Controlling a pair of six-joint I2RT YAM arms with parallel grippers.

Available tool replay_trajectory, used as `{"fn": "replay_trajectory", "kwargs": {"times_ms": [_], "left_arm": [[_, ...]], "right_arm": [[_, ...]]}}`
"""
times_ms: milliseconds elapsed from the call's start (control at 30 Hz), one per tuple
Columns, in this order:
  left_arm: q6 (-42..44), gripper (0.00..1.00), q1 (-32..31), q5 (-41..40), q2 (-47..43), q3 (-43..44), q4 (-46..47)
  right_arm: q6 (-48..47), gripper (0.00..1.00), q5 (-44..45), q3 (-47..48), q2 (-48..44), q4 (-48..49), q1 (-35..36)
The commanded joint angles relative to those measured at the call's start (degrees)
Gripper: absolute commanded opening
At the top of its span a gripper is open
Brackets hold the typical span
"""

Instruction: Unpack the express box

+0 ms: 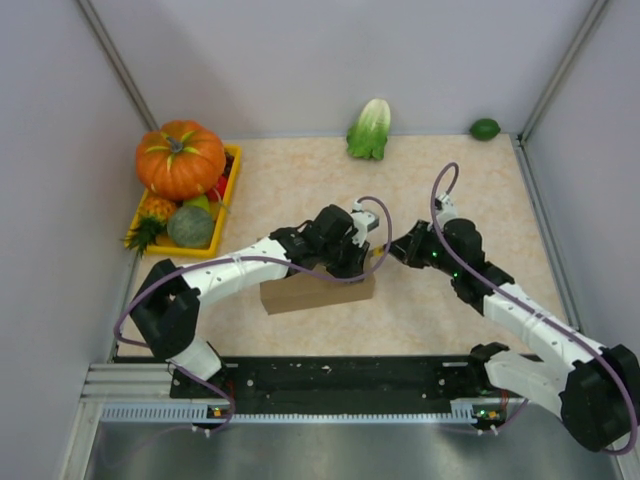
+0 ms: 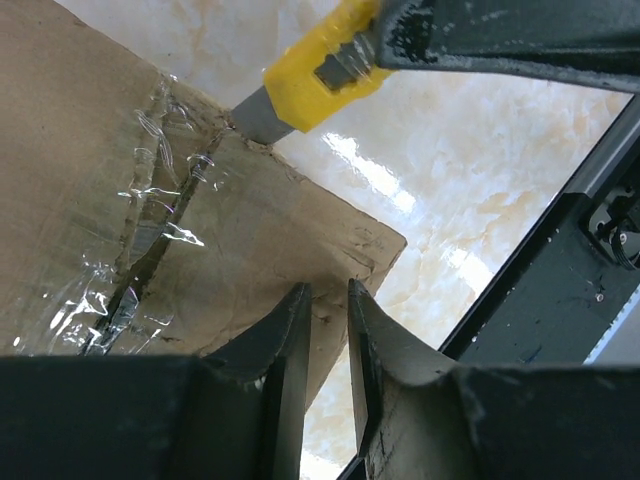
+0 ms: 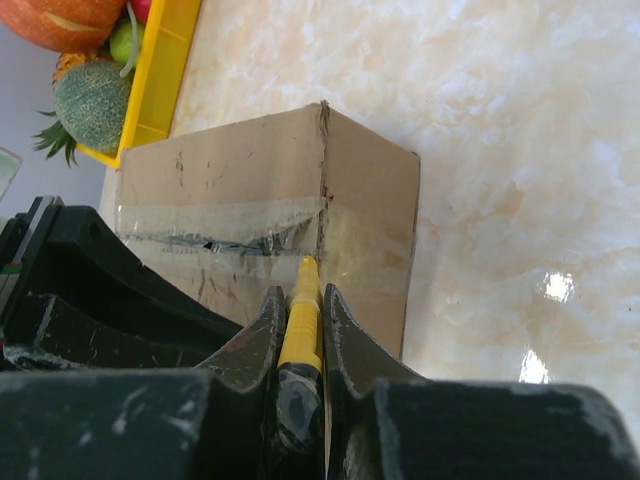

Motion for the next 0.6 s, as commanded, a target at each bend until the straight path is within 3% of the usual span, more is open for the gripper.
{"fn": "replay_trajectory", "kwargs": {"times_ms": [0, 567], "left_arm": [[-1.2, 0.27, -0.4, -4.5, 1.4, 2.6, -1.0], [-2.5, 0.27, -0.5, -5.9, 1.9, 5.6, -1.1]], "right_arm": [[-1.4, 0.0, -5.7, 0.4, -3.4, -8.3, 0.8], [-5.7, 0.0, -7.6, 8.8, -11.3, -28.9, 0.7]]}}
